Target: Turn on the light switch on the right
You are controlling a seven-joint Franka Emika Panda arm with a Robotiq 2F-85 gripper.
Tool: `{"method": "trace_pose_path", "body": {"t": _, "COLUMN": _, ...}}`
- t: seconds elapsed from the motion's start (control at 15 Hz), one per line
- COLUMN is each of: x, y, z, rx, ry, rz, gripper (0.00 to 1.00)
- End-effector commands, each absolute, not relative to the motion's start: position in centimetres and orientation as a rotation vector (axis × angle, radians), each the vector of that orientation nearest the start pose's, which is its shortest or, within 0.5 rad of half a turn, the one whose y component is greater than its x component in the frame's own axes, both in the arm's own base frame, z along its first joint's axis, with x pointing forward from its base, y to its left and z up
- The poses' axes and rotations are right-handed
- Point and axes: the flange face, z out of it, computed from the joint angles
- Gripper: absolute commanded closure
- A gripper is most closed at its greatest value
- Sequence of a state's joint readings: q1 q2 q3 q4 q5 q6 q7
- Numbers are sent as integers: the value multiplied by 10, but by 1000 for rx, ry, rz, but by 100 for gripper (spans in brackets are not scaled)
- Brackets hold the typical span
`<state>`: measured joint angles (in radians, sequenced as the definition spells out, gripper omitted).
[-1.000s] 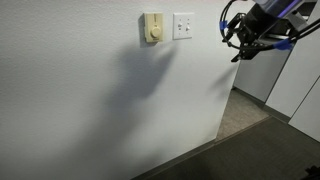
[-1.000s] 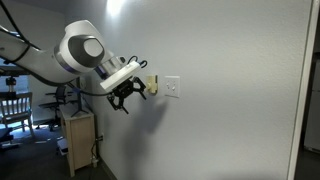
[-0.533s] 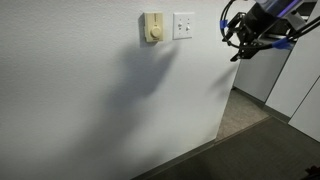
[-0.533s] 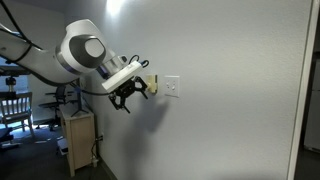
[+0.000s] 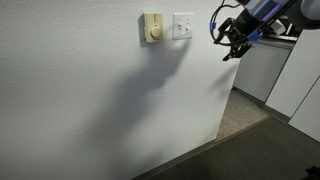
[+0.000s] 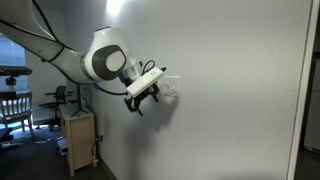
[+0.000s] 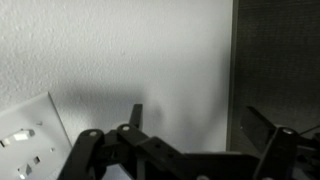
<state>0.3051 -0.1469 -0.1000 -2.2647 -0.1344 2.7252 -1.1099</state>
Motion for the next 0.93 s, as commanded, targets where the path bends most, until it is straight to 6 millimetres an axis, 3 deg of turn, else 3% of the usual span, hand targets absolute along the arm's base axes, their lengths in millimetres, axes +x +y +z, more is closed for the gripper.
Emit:
{"method": "trace_pose_path", "body": {"t": 0.0, "x": 567, "y": 135, "z": 495, "rx": -2315, "ry": -2418, "rz": -829, "gripper": 0}}
{"method": "trace_pose_path", "body": {"t": 0.27, "x": 613, "y": 119, "z": 500, "rx": -2273, "ry": -2689, "rz": -672, "gripper": 0}}
{"method": "trace_pose_path", "body": {"t": 0.47, "x": 636, "y": 113, "z": 497, "rx": -2298, "ry": -2831, "rz": -673, "gripper": 0}}
{"method": "trace_pose_path", "body": {"t": 0.87, "x": 647, "y": 133, "z": 487, "rx": -2372, "ry": -2854, "rz": -684, "gripper": 0}}
